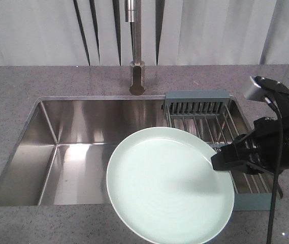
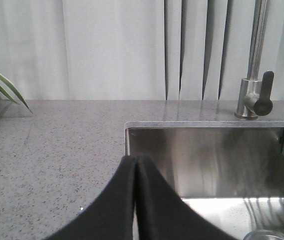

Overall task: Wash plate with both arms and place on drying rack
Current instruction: 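Hold the plate over the sink beside the drying rack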

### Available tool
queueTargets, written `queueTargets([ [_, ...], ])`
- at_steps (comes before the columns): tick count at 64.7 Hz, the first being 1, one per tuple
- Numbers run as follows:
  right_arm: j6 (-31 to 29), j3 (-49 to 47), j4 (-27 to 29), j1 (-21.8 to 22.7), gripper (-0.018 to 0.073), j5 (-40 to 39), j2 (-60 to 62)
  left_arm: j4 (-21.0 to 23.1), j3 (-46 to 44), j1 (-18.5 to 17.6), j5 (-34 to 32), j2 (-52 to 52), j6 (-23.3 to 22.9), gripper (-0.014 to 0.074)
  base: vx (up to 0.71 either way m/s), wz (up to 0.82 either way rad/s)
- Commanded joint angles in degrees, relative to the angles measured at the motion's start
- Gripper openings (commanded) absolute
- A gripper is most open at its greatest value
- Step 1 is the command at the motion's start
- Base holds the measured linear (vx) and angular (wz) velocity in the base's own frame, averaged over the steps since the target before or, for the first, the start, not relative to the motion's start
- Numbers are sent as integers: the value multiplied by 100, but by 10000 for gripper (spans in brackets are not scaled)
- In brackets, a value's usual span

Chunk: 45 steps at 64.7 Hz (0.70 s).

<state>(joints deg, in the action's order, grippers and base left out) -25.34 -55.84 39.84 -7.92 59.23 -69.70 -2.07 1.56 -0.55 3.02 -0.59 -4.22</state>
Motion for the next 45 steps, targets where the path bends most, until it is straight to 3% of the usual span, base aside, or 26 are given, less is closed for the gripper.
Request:
queueTargets([
  [1, -64, -136, 266, 7, -8, -97, 160, 55, -151, -42, -424, -88, -17, -6, 7, -4],
  [45, -64, -136, 266, 7, -8, -103, 160, 55, -151, -42, -424, -88, -17, -6, 8, -4],
])
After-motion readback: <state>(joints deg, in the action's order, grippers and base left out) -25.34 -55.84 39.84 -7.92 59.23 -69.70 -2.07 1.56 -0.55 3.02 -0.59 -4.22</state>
